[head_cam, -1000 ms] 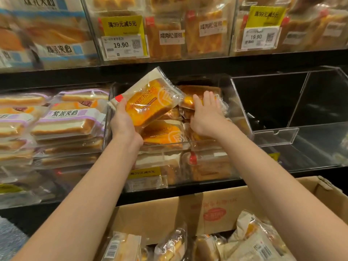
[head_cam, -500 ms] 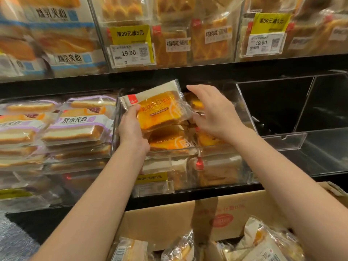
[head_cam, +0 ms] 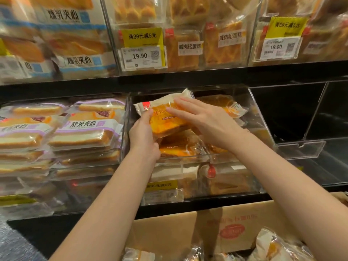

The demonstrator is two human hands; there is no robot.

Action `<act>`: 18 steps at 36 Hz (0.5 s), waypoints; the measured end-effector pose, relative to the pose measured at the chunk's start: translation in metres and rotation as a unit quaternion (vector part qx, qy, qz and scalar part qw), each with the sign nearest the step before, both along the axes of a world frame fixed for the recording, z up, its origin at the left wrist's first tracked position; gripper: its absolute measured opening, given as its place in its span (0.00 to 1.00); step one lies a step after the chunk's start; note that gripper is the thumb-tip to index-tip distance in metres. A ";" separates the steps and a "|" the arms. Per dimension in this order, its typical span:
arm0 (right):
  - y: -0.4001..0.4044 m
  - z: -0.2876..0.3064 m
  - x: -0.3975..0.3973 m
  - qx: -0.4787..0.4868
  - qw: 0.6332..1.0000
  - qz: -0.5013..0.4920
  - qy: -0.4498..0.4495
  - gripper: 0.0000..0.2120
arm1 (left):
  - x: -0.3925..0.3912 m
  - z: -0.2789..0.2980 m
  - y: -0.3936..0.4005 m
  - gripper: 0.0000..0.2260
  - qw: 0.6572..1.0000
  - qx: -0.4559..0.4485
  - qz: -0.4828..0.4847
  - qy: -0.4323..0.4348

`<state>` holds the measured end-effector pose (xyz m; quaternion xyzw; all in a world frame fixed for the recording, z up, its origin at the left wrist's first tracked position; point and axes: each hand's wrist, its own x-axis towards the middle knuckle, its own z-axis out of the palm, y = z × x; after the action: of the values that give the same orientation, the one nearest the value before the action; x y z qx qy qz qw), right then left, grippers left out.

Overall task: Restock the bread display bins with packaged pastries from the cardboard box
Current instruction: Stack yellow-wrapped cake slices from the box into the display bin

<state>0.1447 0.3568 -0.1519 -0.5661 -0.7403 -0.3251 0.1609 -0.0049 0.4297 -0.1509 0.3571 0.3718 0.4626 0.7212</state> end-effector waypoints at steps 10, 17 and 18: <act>0.013 0.005 -0.011 -0.091 0.980 -0.174 0.026 0.27 | -0.003 0.002 -0.011 0.09 0.998 0.066 0.000 -0.026; 0.029 0.007 -0.022 -0.050 0.954 -0.285 0.083 0.13 | 0.003 -0.007 -0.004 0.03 0.985 0.164 0.051 -0.005; 0.033 0.006 -0.024 -0.052 0.951 -0.295 0.081 0.13 | 0.004 -0.008 -0.004 0.05 0.985 0.166 0.052 -0.006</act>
<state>0.1208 0.3898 -0.1464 -0.7911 -0.5410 -0.2717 0.0877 -0.0012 0.4260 -0.1590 0.4498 0.3037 0.5569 0.6287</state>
